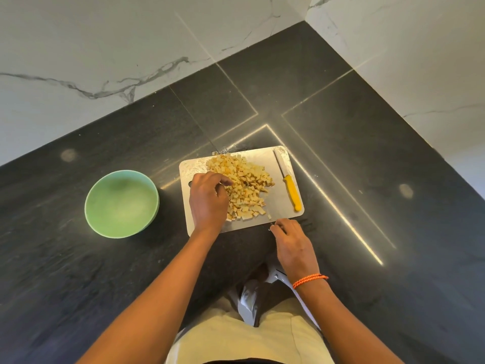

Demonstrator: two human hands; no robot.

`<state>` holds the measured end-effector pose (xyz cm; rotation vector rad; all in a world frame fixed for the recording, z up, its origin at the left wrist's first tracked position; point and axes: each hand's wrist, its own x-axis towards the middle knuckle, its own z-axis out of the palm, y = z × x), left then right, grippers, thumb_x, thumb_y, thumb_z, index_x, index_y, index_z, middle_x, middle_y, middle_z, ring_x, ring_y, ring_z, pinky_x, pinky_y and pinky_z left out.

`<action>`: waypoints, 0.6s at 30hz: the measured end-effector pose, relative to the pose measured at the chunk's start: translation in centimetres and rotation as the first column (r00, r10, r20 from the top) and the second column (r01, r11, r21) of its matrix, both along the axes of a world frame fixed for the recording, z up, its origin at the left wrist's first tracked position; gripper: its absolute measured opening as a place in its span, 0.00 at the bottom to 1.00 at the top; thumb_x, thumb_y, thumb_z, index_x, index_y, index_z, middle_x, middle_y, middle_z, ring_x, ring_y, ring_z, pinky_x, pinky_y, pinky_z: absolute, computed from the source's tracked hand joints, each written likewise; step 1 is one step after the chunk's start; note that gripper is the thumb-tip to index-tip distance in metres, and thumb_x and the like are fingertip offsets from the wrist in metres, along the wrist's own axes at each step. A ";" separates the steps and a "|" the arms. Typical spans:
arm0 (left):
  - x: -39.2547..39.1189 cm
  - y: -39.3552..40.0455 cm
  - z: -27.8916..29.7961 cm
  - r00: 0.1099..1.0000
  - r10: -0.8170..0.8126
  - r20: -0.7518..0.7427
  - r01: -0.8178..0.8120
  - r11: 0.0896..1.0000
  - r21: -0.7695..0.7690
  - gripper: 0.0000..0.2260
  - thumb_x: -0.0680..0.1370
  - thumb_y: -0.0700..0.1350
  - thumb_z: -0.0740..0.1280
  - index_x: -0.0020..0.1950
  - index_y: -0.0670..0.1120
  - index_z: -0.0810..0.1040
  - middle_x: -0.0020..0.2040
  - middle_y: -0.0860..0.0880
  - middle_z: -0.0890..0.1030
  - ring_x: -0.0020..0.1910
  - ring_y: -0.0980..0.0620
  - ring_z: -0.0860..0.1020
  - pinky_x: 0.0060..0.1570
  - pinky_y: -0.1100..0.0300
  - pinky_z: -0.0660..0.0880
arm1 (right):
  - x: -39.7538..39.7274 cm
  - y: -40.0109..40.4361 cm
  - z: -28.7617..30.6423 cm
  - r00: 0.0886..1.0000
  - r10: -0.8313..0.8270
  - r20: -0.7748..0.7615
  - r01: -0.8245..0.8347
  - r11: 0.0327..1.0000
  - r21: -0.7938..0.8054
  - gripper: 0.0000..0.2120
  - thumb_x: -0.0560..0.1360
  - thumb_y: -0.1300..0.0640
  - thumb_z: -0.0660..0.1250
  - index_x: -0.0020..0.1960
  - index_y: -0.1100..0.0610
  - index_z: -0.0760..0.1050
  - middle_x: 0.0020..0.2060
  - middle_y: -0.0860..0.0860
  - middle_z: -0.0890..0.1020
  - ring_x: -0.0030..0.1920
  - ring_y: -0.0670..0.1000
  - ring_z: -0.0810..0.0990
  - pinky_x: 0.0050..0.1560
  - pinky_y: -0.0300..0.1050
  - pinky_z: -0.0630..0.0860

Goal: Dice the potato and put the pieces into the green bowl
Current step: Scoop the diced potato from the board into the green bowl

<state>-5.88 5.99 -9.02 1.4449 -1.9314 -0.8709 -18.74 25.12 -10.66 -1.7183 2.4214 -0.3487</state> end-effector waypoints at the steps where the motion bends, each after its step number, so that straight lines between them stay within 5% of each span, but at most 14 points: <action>1: -0.1 0.0 0.0 1.000 0.002 -0.004 -0.002 1.000 -0.003 0.15 0.80 0.32 0.66 0.46 0.49 0.87 0.48 0.56 0.84 0.53 0.54 0.76 0.52 0.59 0.73 | -0.1 -0.4 0.1 1.000 0.006 0.002 -0.006 1.000 -0.001 0.16 0.69 0.69 0.78 0.56 0.61 0.82 0.53 0.58 0.81 0.51 0.58 0.80 0.45 0.47 0.82; 9: 0.1 -0.1 0.0 1.000 0.012 0.001 -0.012 1.000 -0.009 0.15 0.81 0.33 0.64 0.46 0.49 0.86 0.48 0.56 0.84 0.53 0.55 0.76 0.51 0.66 0.70 | 0.4 -2.3 1.0 0.953 -0.248 0.176 0.236 0.968 0.089 0.06 0.79 0.61 0.68 0.56 0.56 0.76 0.47 0.53 0.78 0.46 0.51 0.73 0.44 0.42 0.70; 18: 0.8 -0.3 0.0 1.000 0.019 -0.005 -0.019 1.000 -0.011 0.15 0.79 0.32 0.64 0.45 0.48 0.87 0.46 0.56 0.84 0.52 0.54 0.76 0.50 0.60 0.73 | 1.0 -2.9 1.5 0.931 -0.287 0.226 0.270 0.957 0.101 0.07 0.79 0.60 0.66 0.56 0.54 0.73 0.46 0.51 0.76 0.46 0.50 0.74 0.44 0.44 0.75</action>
